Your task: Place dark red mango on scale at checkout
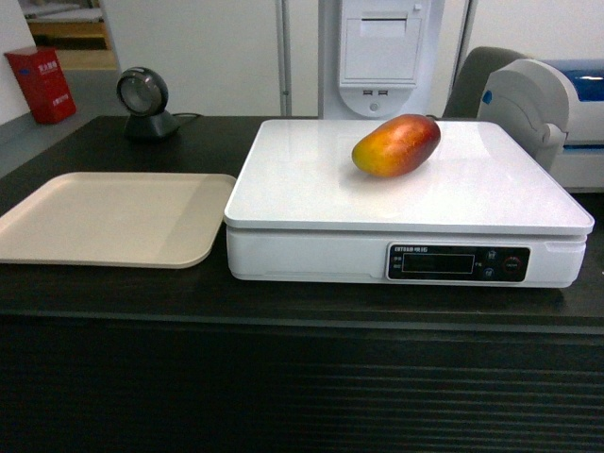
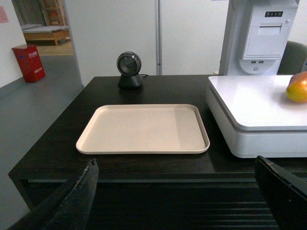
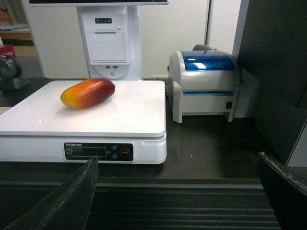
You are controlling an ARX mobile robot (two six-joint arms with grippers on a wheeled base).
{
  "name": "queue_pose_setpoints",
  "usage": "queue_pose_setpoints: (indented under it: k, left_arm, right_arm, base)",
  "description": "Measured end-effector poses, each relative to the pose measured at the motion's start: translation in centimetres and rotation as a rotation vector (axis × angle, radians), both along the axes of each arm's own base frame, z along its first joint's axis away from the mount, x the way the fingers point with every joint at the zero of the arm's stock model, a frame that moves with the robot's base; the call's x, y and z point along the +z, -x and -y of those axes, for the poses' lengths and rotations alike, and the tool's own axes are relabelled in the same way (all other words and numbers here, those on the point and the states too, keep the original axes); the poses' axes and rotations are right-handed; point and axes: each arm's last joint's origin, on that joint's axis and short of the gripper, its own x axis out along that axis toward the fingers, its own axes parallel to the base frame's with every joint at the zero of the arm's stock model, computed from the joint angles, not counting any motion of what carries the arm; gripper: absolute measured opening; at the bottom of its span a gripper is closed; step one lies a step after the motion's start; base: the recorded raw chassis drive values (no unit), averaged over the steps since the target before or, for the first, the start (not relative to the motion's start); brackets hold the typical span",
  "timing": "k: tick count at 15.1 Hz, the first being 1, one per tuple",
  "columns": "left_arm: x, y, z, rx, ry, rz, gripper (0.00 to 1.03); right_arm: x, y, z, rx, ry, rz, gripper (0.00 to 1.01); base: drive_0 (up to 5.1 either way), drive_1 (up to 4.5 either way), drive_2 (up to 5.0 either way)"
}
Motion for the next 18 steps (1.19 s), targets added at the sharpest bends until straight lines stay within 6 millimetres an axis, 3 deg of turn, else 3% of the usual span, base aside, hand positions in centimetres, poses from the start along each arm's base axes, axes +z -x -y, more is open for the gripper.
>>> queue_pose_setpoints:
  k: [18]
  left_arm:
    - [0.03,0.0,0.0,0.0,0.0,0.003,0.98]
  right_arm:
    - [0.03,0.0,0.0,0.0,0.0,0.003,0.98]
  base:
    - [0.0,0.0,0.0]
